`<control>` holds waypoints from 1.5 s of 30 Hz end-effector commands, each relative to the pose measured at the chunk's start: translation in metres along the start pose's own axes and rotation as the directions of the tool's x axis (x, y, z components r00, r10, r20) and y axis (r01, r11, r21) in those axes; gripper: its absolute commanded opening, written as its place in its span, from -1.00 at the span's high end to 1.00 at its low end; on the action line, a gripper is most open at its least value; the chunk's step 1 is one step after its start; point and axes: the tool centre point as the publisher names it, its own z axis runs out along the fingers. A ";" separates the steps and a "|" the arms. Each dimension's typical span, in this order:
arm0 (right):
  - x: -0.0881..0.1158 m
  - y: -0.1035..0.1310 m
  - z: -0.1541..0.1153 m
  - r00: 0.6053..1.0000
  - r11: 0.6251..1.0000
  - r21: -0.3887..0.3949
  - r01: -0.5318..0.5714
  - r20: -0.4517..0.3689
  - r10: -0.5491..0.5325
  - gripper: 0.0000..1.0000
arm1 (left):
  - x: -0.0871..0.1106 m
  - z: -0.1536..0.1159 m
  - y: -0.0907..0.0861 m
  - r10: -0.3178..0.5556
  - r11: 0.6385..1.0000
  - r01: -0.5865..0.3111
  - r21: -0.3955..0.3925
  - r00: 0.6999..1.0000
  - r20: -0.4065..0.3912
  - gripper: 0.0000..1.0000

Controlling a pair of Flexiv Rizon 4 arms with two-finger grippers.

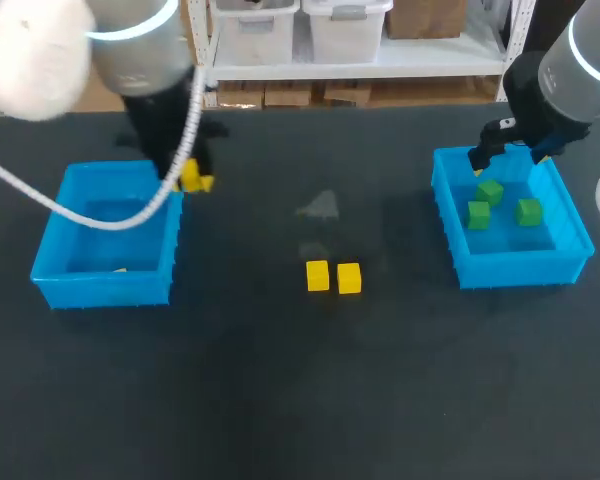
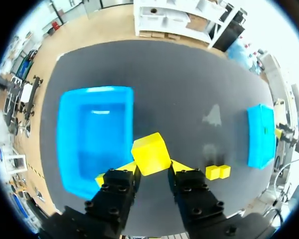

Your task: Put the green cubes in the right bin and the yellow cubes in the left bin.

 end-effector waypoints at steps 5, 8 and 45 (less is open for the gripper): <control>0.002 0.000 -0.001 1.000 1.000 0.004 -0.002 0.006 0.002 -1.00 | 0.026 -0.018 0.056 -0.073 0.997 0.072 0.014 0.989 0.129 1.00; 0.002 0.000 -0.001 1.000 1.000 0.004 -0.002 0.006 0.002 -1.00 | 0.034 -0.011 0.069 -0.102 0.995 0.102 0.005 0.989 0.107 1.00; 0.002 0.000 -0.001 1.000 1.000 0.004 -0.002 0.006 0.002 -1.00 | 0.015 0.001 -0.062 0.513 0.853 -0.507 0.126 0.858 -0.016 -1.00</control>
